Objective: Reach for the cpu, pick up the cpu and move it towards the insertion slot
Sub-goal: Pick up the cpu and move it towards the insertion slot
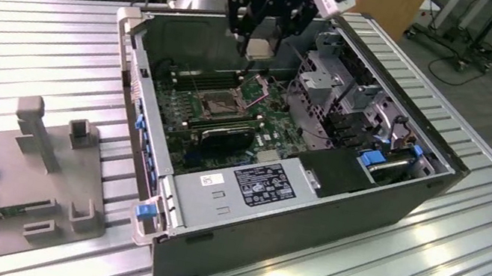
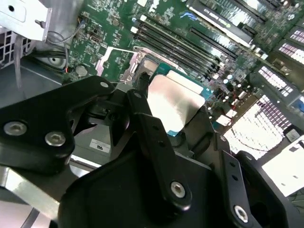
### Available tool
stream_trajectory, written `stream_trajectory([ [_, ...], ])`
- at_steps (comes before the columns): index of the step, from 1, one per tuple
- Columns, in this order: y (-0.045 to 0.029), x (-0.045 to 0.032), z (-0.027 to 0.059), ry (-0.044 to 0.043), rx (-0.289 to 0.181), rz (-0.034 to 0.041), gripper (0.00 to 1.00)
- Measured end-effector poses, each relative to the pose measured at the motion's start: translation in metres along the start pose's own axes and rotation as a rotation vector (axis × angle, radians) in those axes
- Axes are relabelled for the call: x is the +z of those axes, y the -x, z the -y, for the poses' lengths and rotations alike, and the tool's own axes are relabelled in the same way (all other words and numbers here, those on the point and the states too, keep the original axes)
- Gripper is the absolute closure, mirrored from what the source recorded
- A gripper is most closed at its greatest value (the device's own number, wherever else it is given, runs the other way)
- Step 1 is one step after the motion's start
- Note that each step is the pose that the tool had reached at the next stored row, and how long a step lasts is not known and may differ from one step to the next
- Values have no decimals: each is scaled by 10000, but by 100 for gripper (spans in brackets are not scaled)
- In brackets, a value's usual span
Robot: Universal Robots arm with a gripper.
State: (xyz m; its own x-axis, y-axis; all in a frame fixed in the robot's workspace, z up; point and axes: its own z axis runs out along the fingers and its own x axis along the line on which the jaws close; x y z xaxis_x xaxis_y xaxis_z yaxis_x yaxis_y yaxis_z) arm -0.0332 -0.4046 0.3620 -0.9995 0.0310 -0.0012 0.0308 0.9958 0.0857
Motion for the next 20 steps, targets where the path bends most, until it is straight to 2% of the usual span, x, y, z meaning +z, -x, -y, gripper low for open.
stream_trajectory([
  [4,9,74,-105,-2,6,-74,45],
  [13,15,237,-385,-7,16,-193,45],
  [20,11,328,-616,-13,18,-216,45],
])
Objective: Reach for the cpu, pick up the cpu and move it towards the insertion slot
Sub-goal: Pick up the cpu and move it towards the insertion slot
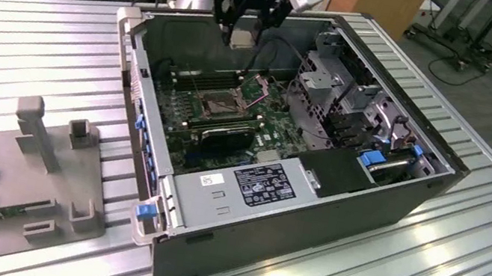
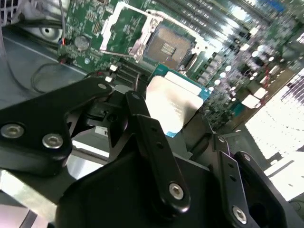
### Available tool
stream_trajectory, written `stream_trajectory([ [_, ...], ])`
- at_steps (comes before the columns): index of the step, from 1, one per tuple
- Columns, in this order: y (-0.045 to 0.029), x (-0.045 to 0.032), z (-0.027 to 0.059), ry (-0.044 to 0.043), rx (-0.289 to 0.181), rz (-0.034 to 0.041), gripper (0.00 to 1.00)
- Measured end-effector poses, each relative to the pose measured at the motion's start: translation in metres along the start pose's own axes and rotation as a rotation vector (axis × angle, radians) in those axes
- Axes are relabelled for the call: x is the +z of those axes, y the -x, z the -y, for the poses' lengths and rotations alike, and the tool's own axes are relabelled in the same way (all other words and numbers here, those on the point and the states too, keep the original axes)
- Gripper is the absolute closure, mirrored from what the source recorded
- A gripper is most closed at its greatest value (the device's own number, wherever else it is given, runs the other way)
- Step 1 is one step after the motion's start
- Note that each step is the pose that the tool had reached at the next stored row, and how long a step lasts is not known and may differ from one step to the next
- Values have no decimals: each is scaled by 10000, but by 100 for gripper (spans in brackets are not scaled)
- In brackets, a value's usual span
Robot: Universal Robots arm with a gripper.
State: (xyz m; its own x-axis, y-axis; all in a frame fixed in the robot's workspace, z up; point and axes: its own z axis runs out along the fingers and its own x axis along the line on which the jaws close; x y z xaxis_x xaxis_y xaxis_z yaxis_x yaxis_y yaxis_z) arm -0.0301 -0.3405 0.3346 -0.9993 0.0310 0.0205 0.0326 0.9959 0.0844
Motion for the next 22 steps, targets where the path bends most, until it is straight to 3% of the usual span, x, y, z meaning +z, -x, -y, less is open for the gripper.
stream_trajectory([
  [7,-2,40,-100,0,3,-15,45],
  [13,-3,20,-115,-2,2,-15,45],
  [15,-4,8,-127,-31,3,-14,45],
  [18,-4,5,-153,-158,4,-11,45],
  [22,-4,6,-152,-161,3,-10,45],
])
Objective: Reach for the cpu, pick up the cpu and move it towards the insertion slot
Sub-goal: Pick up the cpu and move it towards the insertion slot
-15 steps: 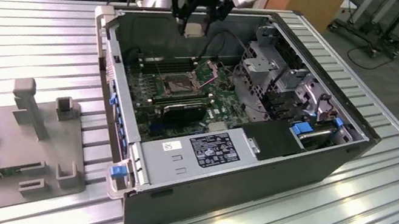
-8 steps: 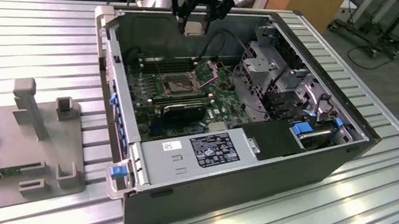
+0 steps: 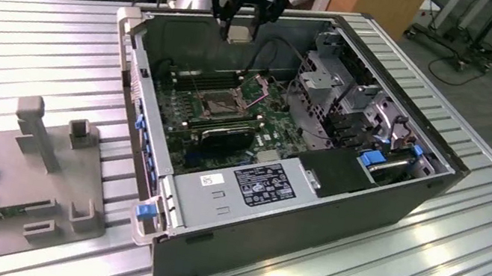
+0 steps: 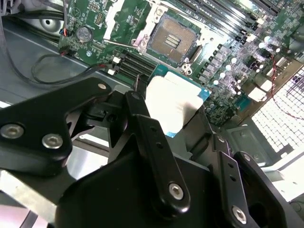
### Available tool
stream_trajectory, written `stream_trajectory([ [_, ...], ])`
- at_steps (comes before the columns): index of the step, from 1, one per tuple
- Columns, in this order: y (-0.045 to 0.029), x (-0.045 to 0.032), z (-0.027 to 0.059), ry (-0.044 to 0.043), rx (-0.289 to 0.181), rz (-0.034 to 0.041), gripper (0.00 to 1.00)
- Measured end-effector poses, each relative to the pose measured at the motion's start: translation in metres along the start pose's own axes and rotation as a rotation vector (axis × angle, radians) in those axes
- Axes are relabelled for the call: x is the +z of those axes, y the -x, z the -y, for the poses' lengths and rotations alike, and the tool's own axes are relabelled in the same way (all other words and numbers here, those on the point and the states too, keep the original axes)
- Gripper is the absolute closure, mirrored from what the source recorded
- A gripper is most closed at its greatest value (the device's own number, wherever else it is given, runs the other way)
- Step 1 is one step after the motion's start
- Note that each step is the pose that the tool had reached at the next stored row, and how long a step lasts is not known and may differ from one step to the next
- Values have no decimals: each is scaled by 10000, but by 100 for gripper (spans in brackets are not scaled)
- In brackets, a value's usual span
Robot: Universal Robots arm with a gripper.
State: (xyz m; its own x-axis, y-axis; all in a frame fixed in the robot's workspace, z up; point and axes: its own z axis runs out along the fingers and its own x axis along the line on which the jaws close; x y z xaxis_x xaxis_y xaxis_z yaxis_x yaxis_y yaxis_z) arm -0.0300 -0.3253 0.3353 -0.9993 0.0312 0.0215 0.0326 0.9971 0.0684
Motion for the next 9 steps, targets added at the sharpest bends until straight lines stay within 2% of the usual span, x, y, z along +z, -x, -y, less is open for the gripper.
stream_trajectory([
  [6,-1,0,-1,-4,1,0,45],
  [9,-31,6,-10,-2,5,6,45],
])
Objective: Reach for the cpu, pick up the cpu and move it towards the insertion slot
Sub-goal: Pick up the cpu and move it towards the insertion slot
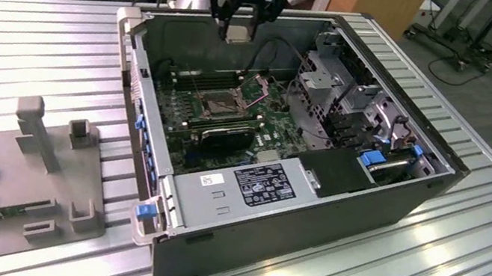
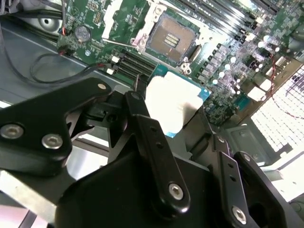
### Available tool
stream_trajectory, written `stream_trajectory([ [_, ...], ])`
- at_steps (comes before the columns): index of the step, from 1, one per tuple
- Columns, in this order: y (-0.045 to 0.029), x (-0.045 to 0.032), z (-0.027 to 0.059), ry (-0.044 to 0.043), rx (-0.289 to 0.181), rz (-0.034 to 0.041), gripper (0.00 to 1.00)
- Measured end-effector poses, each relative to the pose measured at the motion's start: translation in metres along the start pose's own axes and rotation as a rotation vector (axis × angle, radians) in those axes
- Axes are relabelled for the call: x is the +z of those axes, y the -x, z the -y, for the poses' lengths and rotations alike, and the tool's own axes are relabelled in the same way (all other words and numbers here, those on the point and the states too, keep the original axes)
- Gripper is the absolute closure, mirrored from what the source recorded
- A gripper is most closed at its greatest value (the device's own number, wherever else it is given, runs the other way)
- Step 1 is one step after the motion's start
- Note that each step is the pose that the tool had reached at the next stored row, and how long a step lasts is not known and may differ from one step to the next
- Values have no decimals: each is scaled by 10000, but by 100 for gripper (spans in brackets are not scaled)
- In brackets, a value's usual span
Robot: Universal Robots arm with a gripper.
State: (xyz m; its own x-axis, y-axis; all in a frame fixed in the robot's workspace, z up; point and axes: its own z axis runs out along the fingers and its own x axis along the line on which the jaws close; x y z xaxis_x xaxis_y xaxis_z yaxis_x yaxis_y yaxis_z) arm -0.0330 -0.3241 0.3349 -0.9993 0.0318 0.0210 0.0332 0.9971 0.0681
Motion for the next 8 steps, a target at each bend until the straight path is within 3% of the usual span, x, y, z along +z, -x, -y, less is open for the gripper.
stream_trajectory([
  [4,-24,10,-83,-1,5,-1,45],
  [8,-37,1,-106,-3,5,-1,45],
])
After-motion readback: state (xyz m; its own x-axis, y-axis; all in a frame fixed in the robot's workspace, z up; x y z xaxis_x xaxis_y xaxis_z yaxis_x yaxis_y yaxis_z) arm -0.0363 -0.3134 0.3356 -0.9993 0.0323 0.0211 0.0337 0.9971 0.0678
